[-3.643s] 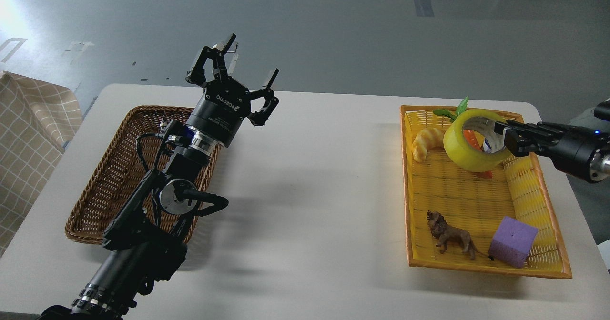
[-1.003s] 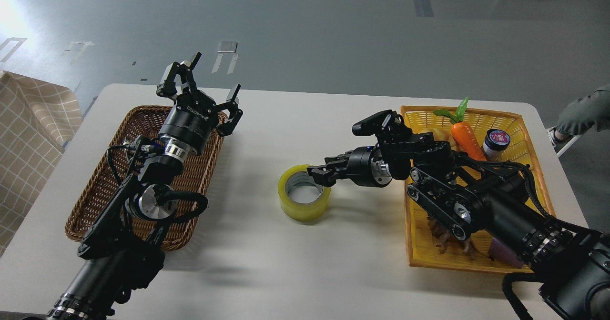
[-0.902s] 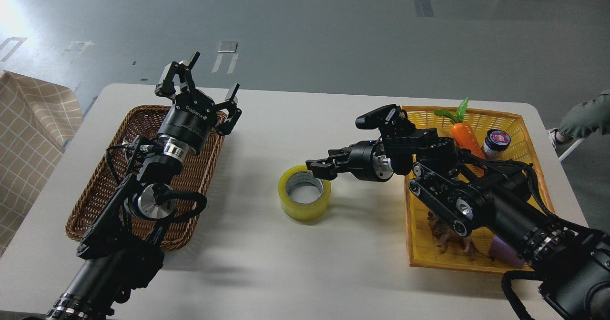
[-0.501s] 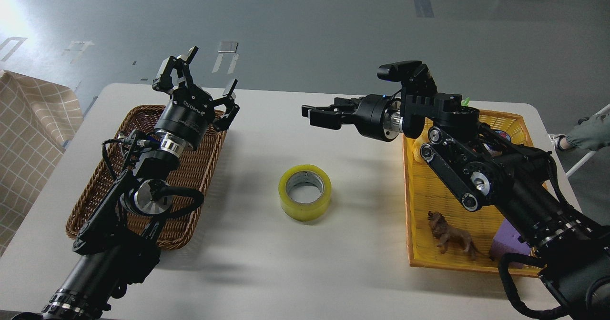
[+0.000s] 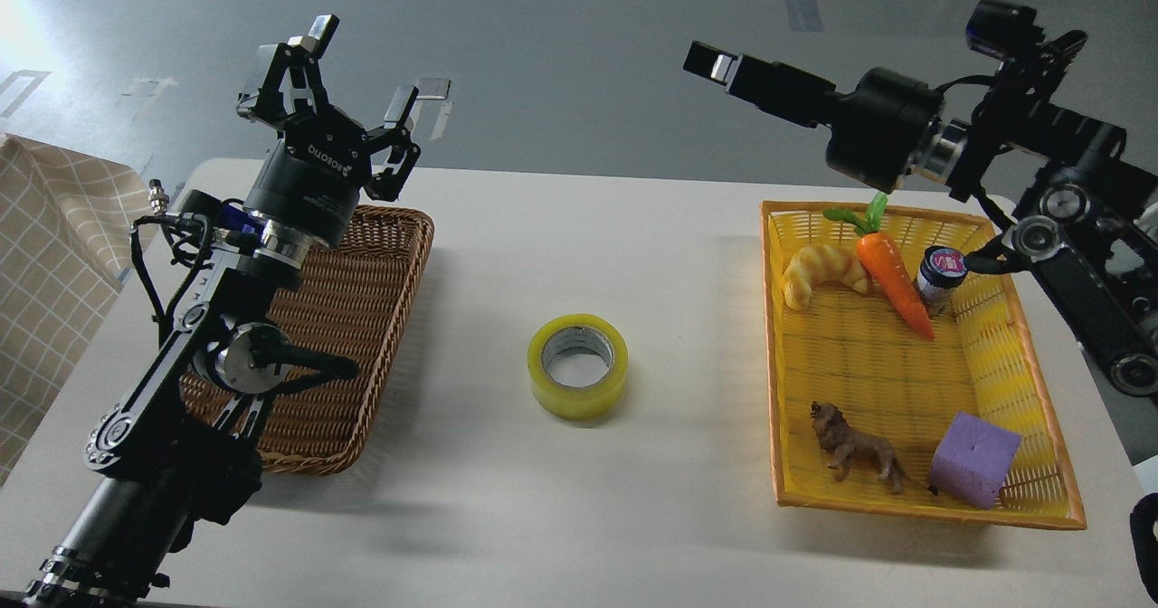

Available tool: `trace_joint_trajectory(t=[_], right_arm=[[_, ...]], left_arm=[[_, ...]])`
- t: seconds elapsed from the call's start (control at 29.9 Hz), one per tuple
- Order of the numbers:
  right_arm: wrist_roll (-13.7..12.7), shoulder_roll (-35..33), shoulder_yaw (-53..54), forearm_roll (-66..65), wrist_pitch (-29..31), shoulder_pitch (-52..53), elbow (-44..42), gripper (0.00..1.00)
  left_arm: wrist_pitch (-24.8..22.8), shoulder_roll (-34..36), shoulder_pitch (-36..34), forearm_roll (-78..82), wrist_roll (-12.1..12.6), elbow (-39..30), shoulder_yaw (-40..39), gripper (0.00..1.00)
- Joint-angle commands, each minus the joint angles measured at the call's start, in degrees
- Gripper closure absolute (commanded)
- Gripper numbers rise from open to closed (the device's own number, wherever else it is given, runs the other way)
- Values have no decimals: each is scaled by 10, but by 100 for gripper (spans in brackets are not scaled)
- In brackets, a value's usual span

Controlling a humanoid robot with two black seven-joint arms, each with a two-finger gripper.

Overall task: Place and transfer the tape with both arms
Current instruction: 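Withdraw the right gripper up and away from the tape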

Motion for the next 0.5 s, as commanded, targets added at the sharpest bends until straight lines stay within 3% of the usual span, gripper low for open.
trace_joint_trajectory(t=[0.0,0.1,0.13,0.2,0.47], right_arm=[[1,-18,56,116,0,-48,18,0],[9,-18,101,154,0,-91,31,0],[18,-16,120,167,0,-110,40,0],[35,-14,150,187,0,-139,61,0],[44,21,251,258,0,-212,110,0]], left_arm=[[13,-2,3,33,-12,0,0,2],[53,-6,4,65,-46,-2,5,2],[73,-8,5,89,-69,-2,8,2],[97,-10,8,122,-85,-3,9,2],[110,-10,21,132,-85,-31,9,2]])
